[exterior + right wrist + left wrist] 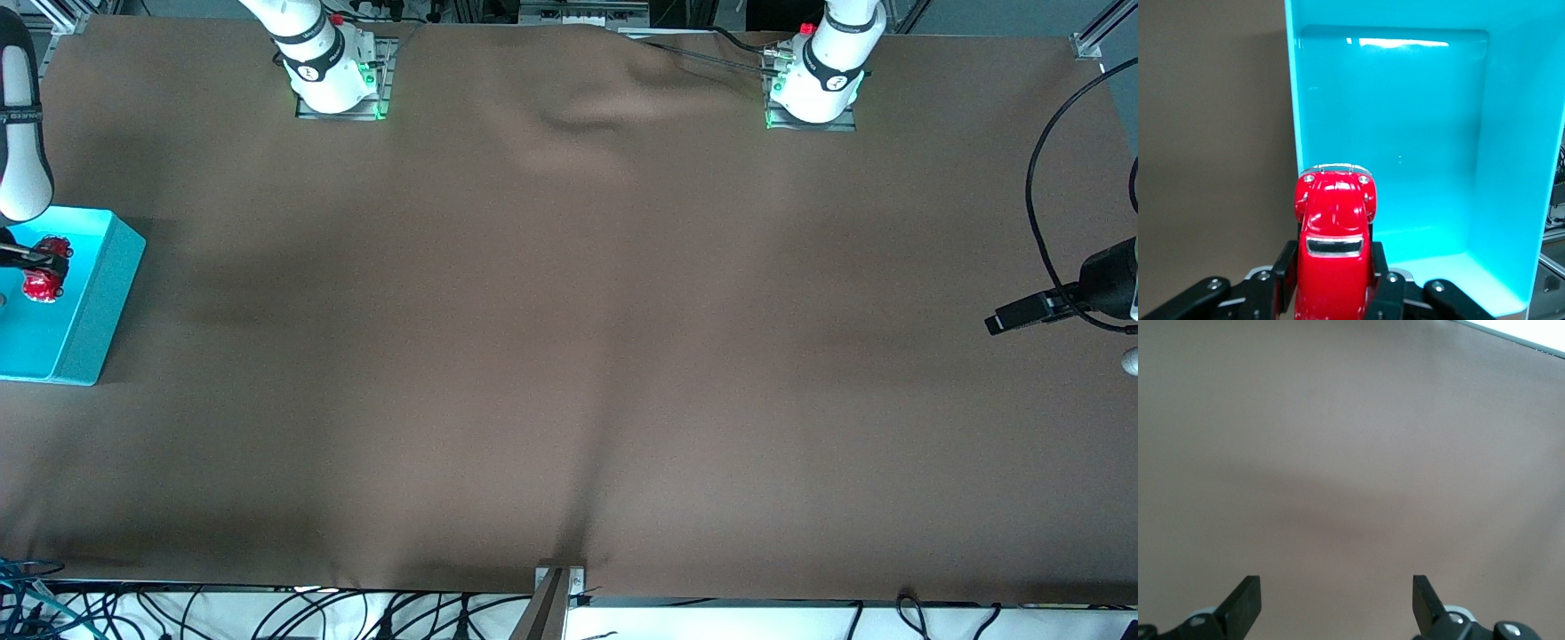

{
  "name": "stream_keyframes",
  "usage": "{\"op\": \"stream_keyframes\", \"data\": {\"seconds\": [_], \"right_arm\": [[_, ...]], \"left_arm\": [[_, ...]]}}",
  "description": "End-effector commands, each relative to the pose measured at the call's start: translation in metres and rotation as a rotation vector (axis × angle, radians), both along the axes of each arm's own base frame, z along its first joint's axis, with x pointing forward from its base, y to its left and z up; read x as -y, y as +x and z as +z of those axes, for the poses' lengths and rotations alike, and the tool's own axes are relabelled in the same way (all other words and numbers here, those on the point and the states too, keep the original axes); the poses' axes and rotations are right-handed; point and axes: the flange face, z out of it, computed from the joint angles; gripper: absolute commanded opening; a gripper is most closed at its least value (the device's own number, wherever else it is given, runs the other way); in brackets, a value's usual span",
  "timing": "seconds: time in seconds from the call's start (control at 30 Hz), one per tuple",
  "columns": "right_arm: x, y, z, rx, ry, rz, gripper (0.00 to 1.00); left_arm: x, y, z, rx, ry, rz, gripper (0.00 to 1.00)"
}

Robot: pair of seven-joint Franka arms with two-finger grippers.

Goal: Wind red beetle toy and store in blue box

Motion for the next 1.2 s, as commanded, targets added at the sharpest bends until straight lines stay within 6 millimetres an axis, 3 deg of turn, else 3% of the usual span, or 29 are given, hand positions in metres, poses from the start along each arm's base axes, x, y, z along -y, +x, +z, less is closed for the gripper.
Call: {"op": "stream_keyframes", "data": {"seconds": [0.0,0.87,1.17], "right_arm": [[0.025,-0.002,-0.013,0.021,0.025,0.018,0.00],[0.109,-0.017,-0.049,0.050,0.085,-0.009,0.00],[0.124,-0.025,-0.080,0.070,0.088,0.021,0.00]], "left_arm": [[0.001,-0.003,0.008,0.001,-0.013,-0.019,1.00],[0.001,-0.003,0.008,0.001,-0.013,-0.017,1.00],[0.000,-0.003,0.008,0.001,-0.014,-0.016,1.00]]}}
